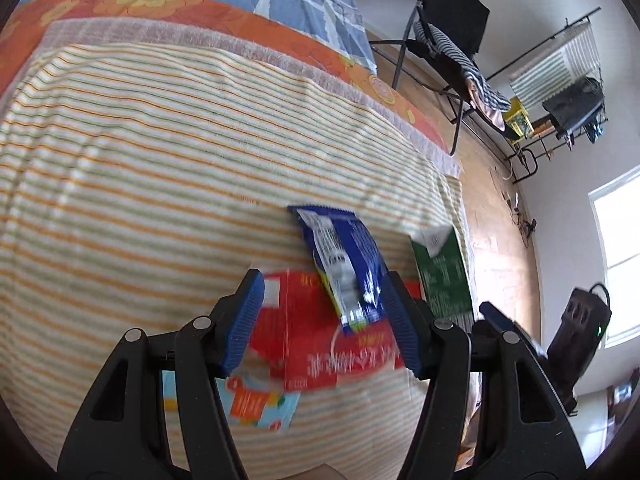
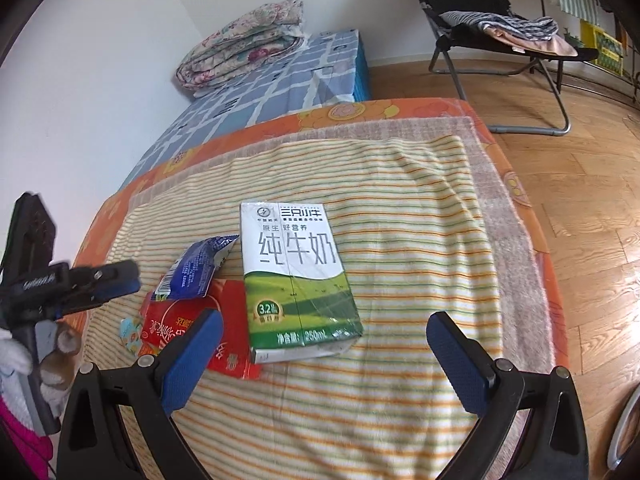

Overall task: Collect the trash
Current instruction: 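Grasp the blue snack packet with the left gripper while the right gripper grasps the green milk carton, then carry the packet over the basket with the left gripper while the right gripper carries the carton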

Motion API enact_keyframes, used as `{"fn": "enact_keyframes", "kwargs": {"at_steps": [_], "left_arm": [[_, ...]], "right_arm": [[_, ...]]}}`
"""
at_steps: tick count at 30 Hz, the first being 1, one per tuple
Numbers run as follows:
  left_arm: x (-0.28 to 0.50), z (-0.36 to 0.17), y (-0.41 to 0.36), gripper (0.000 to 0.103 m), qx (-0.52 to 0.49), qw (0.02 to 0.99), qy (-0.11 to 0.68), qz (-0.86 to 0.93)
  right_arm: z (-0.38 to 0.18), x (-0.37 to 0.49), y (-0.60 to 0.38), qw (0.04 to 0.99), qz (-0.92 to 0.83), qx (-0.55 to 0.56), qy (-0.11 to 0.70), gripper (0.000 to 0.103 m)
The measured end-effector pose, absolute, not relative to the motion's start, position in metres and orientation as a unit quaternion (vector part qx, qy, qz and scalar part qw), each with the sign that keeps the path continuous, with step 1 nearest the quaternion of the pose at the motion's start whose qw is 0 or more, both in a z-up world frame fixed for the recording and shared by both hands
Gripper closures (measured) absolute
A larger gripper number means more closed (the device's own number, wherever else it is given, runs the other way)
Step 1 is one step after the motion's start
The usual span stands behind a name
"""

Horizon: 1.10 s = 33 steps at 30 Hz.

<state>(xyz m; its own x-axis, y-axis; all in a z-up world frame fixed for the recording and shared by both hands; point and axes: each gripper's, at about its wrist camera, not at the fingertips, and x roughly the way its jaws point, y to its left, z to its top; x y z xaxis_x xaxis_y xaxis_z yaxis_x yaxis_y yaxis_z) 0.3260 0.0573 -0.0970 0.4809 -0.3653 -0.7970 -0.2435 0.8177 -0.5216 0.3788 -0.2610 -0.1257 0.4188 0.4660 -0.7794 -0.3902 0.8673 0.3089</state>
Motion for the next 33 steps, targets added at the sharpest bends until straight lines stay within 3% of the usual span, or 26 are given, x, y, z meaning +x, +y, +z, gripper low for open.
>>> {"fn": "enact_keyframes", "kwargs": {"at_steps": [18,21,23,27,33], "left_arm": [[0.364,-0.123,0.023,0.041,-0.282,0.803,0.523,-0.056],[0.364,-0.123,0.019,0.054,-0.282,0.805,0.519,-0.057],[0.364,-0.123,0.017,0.055,-0.277,0.809,0.516,-0.054],[0.361,-0.117,0.014,0.063,-0.276,0.819,0.5,-0.05],[0.354,-0.1,0.008,0.065,-0.246,0.84,0.482,-0.043]], "right_arm": [[-0.158,0.401,-0.26,0.819,0.258,0.075,0.506,0.001],[-0.157,0.4,-0.26,0.821,0.261,0.074,0.503,0.007],[-0.156,0.399,-0.258,0.818,0.269,0.076,0.502,0.013],[-0.151,0.394,-0.252,0.816,0.282,0.073,0.498,0.034],[-0.137,0.381,-0.245,0.836,0.278,0.036,0.471,0.035]]}}
